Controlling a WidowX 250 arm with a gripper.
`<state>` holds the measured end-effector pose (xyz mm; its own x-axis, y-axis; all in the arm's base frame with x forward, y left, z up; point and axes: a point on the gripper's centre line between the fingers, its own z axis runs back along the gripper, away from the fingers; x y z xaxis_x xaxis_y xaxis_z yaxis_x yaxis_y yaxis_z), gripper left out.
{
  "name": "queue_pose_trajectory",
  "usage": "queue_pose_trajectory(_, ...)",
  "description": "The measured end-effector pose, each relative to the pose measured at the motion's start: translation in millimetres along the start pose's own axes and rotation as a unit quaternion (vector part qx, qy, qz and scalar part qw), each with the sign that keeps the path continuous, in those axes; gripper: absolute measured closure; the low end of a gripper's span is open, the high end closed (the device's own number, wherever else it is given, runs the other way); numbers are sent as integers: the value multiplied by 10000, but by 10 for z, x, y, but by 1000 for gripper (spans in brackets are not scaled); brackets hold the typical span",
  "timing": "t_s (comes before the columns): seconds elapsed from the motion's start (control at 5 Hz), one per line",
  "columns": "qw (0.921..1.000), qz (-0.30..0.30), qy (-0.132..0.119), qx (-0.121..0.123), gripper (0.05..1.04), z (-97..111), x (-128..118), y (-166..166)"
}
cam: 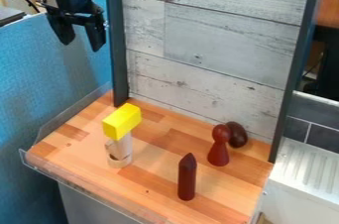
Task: Place the cone top of the yellow block
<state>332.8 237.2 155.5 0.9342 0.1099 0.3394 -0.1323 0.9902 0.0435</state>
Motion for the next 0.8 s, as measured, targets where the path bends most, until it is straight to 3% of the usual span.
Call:
queue_pose_trajectory(0.4,9993,-221,237,-186,83,-312,-90,-188)
queue_pose_trajectory(0.8,9969,-744,141,-192,83,-496,-22,-519)
